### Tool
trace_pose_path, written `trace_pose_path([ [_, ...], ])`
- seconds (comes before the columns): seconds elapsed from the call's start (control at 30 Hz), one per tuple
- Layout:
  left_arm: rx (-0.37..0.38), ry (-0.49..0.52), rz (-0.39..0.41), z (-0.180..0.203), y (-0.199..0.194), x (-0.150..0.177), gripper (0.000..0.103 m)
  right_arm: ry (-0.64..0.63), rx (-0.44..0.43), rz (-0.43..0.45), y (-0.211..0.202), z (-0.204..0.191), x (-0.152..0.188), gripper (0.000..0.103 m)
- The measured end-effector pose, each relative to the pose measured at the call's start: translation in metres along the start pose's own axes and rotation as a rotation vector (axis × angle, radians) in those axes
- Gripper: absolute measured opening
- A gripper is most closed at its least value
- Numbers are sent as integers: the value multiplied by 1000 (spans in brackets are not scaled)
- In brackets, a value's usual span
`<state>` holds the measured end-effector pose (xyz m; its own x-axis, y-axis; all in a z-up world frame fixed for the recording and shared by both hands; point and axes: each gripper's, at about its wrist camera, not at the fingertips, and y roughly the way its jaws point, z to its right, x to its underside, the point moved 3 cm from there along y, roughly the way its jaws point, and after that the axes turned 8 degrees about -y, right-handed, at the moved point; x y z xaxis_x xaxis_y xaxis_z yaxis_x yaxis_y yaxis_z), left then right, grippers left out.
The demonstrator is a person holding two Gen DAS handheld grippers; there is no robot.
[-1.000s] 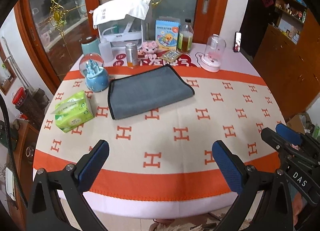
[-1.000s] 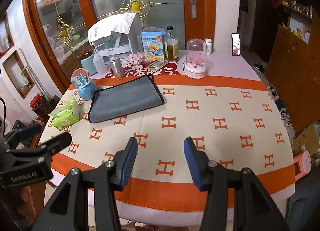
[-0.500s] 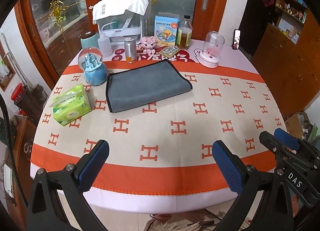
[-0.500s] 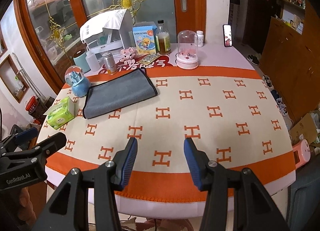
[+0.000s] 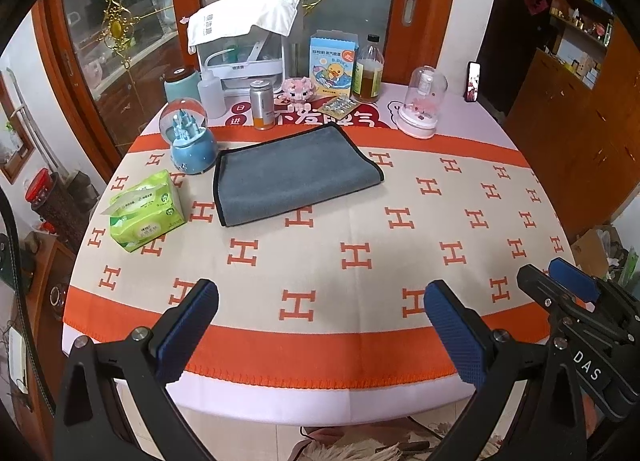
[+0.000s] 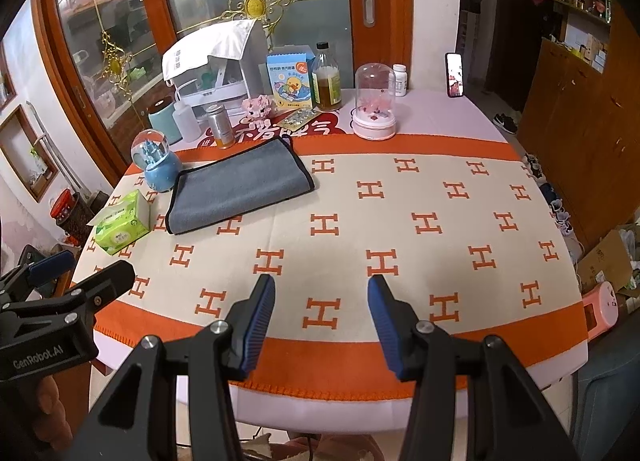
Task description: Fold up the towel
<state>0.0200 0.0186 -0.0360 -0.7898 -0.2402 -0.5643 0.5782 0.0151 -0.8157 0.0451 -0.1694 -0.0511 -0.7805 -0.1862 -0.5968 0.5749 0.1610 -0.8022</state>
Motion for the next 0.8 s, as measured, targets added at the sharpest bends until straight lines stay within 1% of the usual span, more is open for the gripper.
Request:
trace_pose_path([
  [0.27, -5, 8, 20, 2, -1, -3, 102, 0, 3, 6, -2, 4, -2, 49],
  [0.8, 3, 20, 17, 9, 3, -4, 102, 0, 2, 6, 0, 5, -4, 49],
])
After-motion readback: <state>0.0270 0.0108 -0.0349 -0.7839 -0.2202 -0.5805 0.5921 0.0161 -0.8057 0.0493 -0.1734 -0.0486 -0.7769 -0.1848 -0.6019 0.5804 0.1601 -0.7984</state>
